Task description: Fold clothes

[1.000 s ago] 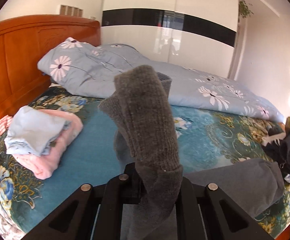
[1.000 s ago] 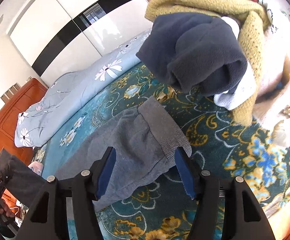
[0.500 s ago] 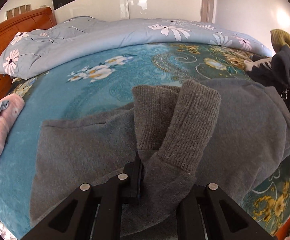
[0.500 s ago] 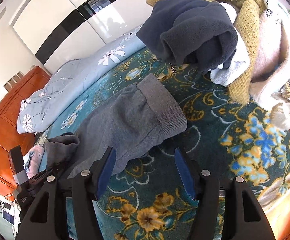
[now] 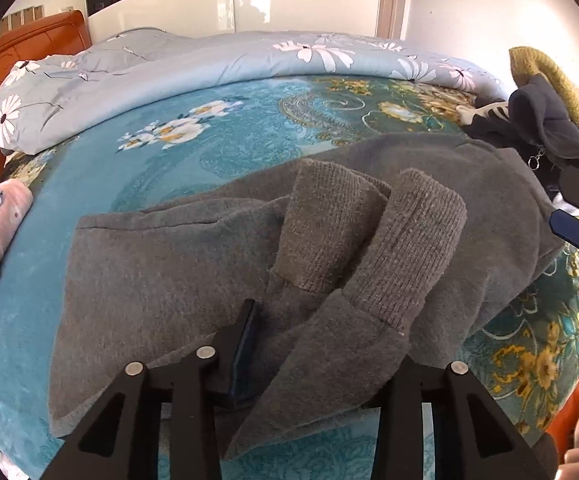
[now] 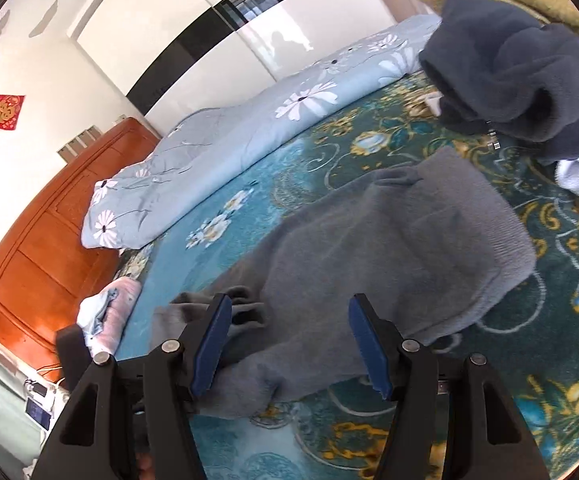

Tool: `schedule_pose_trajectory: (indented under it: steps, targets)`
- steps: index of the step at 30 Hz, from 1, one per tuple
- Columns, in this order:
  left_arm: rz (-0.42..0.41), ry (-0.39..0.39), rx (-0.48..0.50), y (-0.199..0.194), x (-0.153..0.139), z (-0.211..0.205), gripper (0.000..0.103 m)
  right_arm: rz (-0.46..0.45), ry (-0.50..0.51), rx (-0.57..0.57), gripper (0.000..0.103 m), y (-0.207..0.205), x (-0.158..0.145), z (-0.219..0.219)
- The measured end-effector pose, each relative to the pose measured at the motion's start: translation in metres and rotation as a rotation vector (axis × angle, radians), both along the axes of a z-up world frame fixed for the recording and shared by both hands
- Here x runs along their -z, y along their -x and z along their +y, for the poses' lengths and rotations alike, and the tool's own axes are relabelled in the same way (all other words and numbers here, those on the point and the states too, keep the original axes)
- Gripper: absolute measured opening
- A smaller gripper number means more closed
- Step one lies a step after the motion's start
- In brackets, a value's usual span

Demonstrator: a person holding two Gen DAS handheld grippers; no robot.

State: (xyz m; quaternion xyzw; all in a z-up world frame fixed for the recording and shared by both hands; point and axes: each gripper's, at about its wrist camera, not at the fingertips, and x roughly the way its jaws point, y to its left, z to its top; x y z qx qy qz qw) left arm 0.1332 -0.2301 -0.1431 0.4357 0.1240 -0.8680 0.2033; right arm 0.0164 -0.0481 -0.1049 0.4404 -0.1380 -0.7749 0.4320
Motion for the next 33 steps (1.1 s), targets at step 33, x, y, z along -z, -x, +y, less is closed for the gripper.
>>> schedule_pose_trajectory:
  steps: [33]
  targets:
    - [0.12, -0.224, -0.318, -0.132, 0.031, -0.115, 0.078, -0.501, -0.004, -0.138, 0.076, 0.033, 0.063, -0.106]
